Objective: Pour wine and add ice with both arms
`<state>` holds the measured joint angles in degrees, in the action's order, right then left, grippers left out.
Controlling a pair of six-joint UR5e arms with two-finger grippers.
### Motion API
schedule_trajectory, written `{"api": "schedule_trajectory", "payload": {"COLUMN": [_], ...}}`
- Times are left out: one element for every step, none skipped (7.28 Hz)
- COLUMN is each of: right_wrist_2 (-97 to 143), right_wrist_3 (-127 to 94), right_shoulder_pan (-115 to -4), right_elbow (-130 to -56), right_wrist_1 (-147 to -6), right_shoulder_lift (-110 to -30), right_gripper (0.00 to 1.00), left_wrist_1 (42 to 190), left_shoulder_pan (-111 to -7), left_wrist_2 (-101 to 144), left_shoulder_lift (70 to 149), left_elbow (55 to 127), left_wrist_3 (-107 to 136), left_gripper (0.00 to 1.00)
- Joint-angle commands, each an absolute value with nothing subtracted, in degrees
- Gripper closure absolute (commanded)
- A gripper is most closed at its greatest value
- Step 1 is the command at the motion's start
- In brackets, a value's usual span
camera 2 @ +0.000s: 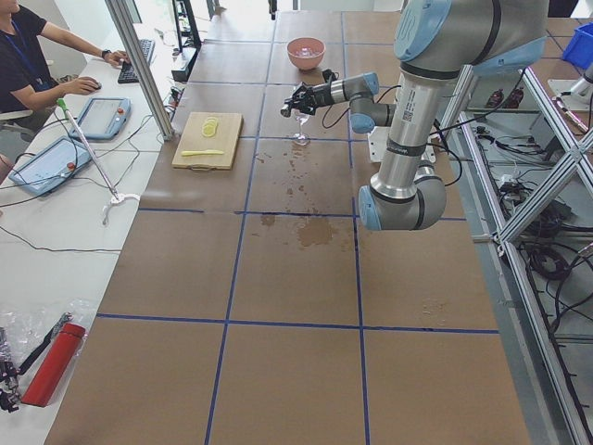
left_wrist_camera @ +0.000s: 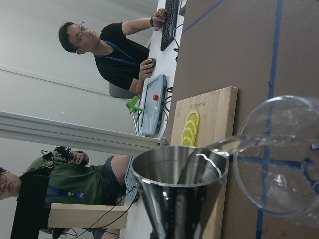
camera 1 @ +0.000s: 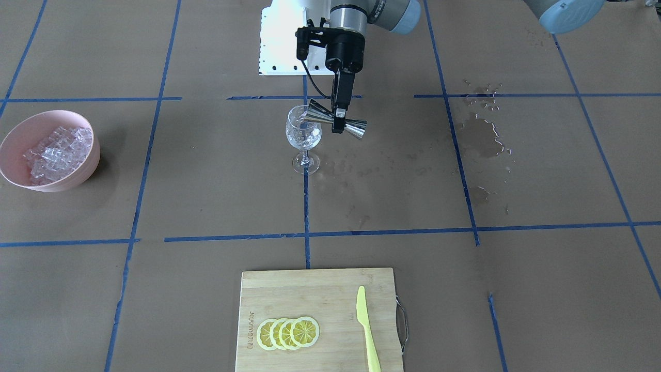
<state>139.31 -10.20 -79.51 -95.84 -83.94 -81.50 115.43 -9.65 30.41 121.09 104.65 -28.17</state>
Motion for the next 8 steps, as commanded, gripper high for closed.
{"api": "schedule_trajectory", "payload": {"right_wrist_2": [139.31, 139.31, 139.31, 139.31, 139.31, 139.31, 139.31, 139.31], "right_wrist_3": [-10.2, -10.2, -10.2, -10.2, -10.2, -10.2, -10.2, -10.11], "right_shoulder_pan": [-79.45, -79.45, -79.45, -79.45, -79.45, -79.45, -79.45, -79.45], "right_elbow": [-95.89, -95.89, -95.89, -95.89, -95.8, -95.54, -95.45, -95.28], "right_wrist_1": [-83.94, -83.94, -83.94, -83.94, -83.94, -83.94, -83.94, -83.94], "right_shoulder_lift": [-81.47, -81.47, -81.47, -81.47, -81.47, -81.39, -81.39, -81.39], "right_gripper": [0.0, 0.0, 0.0, 0.0, 0.0, 0.0, 0.0, 0.0], "left_wrist_1": [114.96, 114.96, 115.05, 115.66, 115.84, 115.93, 117.23, 122.73], "left_shoulder_pan": [-9.76, -9.76, -9.67, -9.75, -9.93, -10.19, -10.28, -10.37], "left_wrist_2": [30.5, 30.67, 30.67, 30.76, 30.67, 30.59, 30.5, 30.41], "left_shoulder_lift": [121.29, 121.29, 121.29, 121.29, 121.2, 120.24, 118.58, 114.48], "left_elbow": [104.76, 105.03, 105.38, 105.73, 105.91, 107.13, 108.44, 108.63], "left_wrist_3": [-36.1, -40.39, -40.34, -38.43, -29.71, -20.83, -12.04, -3.69], "left_gripper": [1.0, 1.0, 1.0, 1.0, 1.0, 1.0, 1.0, 1.0]}}
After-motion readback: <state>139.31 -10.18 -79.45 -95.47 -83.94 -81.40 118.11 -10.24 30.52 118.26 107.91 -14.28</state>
